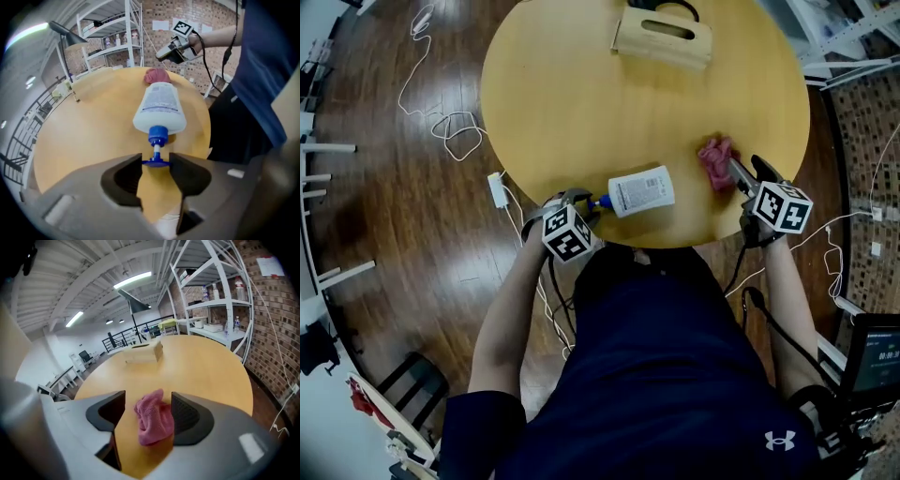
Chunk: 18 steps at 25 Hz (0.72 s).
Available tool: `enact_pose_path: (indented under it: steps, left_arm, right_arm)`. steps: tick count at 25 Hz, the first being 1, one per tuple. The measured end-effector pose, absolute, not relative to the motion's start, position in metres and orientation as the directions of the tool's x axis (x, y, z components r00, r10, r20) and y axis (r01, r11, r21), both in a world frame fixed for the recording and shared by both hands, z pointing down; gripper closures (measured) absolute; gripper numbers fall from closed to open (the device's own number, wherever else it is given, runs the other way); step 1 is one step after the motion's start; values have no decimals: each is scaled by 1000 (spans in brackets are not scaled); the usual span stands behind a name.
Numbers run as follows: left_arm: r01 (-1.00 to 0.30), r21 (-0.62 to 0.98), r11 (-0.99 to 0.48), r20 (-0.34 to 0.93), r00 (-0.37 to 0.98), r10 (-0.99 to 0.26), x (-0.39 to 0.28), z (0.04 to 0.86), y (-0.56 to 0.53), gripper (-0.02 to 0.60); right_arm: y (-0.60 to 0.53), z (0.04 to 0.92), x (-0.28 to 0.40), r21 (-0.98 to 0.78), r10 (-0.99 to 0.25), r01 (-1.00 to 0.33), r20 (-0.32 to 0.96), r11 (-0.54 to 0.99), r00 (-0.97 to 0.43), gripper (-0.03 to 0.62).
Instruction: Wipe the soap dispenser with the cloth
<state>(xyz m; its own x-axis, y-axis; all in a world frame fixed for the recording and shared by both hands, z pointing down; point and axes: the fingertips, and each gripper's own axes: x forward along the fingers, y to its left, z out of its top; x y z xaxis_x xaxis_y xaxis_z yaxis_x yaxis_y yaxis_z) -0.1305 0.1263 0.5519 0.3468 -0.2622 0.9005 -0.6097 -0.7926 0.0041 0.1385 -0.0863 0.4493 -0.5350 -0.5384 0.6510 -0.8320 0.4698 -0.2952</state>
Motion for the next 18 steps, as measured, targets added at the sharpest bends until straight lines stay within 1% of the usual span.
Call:
enact_pose_path:
  steps: [4,9,12,15,18]
  left_arm:
    - [-593,-5,-805,862,406,-305,-132,543,118,400]
    - [-655,15,-756,702,545,-458,-120,453,88,400]
    - [-651,-38,-758,656,556,-510,-109,413,67,403]
    - [-635,-79,-769,632,565,-531,-95,391,46,403]
    - [-567,-178,-804,639,555,-533,-68,381,28,403]
  right_arm:
    - [-66,425,138,-342,-577,-833,603,435,-550,304]
    - [-30,403,110,-401,-569,-803,567,441,-595,326]
    - [-12,390,86,-433,-563,-779,538,454,-627,330]
    - [5,375,65,-460,-574,-764,505,453,-645,332]
    - [14,365,59,-470,-590,-761,485,447,-646,336]
